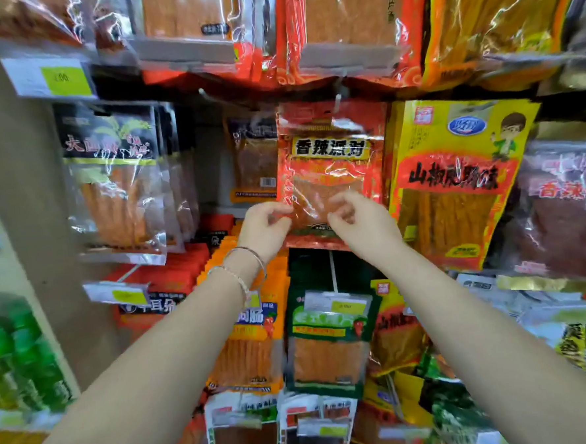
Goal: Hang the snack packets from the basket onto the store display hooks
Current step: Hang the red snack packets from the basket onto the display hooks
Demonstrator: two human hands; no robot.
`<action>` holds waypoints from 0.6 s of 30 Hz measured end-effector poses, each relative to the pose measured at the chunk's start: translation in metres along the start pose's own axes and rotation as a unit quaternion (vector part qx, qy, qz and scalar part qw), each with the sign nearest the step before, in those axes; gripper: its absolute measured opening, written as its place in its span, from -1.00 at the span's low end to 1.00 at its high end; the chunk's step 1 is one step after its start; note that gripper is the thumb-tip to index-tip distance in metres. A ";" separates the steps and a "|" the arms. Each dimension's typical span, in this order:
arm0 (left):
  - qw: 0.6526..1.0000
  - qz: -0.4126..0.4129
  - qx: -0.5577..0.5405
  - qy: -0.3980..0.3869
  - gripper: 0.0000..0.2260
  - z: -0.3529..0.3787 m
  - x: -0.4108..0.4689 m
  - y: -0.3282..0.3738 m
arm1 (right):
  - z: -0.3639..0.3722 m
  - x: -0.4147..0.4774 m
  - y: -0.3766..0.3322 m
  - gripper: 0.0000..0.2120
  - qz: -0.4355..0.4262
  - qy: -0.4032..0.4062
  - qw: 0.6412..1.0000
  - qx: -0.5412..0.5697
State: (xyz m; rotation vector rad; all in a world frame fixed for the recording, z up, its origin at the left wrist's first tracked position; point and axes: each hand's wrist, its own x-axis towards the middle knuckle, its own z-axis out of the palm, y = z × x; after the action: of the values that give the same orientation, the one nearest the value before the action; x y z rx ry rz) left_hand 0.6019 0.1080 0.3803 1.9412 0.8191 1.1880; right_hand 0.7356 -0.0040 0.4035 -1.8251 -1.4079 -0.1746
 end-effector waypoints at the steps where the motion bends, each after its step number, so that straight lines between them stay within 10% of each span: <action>1: 1.000 0.023 -0.003 0.017 -0.81 -0.006 -0.018 0.003 | 0.003 -0.016 -0.002 -0.80 0.003 -0.006 0.999 0.031; 5: 0.998 0.008 -0.052 0.030 -0.73 -0.032 -0.112 -0.008 | 0.032 -0.092 0.005 -0.87 0.006 -0.049 0.991 0.122; 10: 0.978 -0.207 -0.011 0.017 -0.85 -0.060 -0.271 -0.091 | 0.104 -0.219 0.030 -0.83 0.088 -0.221 0.958 0.160; 18: 0.790 -0.609 -0.056 0.029 -0.80 -0.099 -0.564 -0.162 | 0.180 -0.428 0.036 -0.74 0.246 -0.556 0.790 0.081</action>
State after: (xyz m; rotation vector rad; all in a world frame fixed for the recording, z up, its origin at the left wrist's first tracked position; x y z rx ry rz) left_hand 0.2742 -0.2308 0.0168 0.8543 1.6109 0.4357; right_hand 0.5461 -0.2080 0.0305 -2.1289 -1.4686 1.4655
